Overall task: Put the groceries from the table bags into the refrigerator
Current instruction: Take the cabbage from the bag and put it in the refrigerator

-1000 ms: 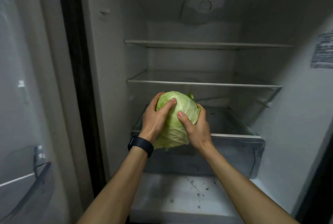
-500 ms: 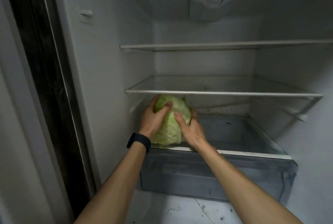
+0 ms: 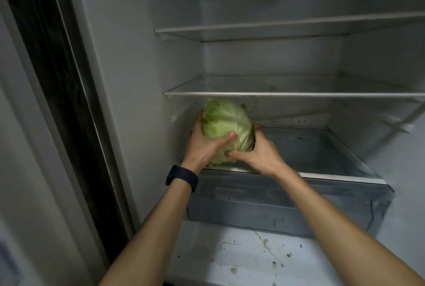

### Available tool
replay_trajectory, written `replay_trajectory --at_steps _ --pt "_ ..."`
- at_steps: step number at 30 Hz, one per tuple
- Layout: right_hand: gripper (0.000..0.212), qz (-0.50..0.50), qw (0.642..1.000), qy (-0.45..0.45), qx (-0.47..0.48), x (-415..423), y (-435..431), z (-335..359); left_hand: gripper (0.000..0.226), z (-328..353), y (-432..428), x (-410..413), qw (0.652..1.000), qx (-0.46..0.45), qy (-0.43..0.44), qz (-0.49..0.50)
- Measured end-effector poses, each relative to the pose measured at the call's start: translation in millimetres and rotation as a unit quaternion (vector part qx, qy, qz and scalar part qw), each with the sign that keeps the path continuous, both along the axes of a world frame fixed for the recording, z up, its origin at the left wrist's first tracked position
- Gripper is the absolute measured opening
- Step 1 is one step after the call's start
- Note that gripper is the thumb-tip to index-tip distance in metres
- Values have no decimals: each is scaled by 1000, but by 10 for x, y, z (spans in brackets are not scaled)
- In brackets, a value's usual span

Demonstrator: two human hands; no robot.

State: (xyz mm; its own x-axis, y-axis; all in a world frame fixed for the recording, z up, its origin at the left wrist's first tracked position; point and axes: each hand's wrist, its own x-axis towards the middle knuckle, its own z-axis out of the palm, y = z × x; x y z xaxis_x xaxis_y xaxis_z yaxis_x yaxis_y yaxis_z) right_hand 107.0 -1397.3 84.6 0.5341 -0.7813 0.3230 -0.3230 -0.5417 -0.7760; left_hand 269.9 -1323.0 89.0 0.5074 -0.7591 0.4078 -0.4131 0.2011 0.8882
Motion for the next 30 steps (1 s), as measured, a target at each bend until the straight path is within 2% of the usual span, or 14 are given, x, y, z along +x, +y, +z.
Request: replay_trajectory --at_steps 4,9,11,15,18,20,22,25,30 --pt "90 -1 1000 -8 8 162 -48 -49 93 -14 -135 102 1000 -23 13 -9" --pt "108 -12 1000 20 18 345 -168 -38 110 -15 -305 255 999 2 45 -31" --pt "109 -15 999 33 27 358 -193 -45 111 -9 -322 262 999 19 40 -30" --pt "86 -34 994 99 -7 265 -160 -18 105 22 -186 133 994 67 -67 61" --pt "70 -49 990 124 -51 65 7 35 76 -69 17 -31 984 54 -138 98" --pt "62 -58 983 143 -99 -125 164 53 69 -137 200 -156 978 84 -157 111" --pt "56 -54 977 138 -154 -342 351 46 65 -219 410 -290 966 133 -179 134" --pt "44 -44 968 112 -219 -727 677 -44 57 -348 793 -529 949 140 -244 144" --pt "32 -35 967 74 -241 -1345 1481 -384 48 -640 1664 -924 921 148 -330 143"
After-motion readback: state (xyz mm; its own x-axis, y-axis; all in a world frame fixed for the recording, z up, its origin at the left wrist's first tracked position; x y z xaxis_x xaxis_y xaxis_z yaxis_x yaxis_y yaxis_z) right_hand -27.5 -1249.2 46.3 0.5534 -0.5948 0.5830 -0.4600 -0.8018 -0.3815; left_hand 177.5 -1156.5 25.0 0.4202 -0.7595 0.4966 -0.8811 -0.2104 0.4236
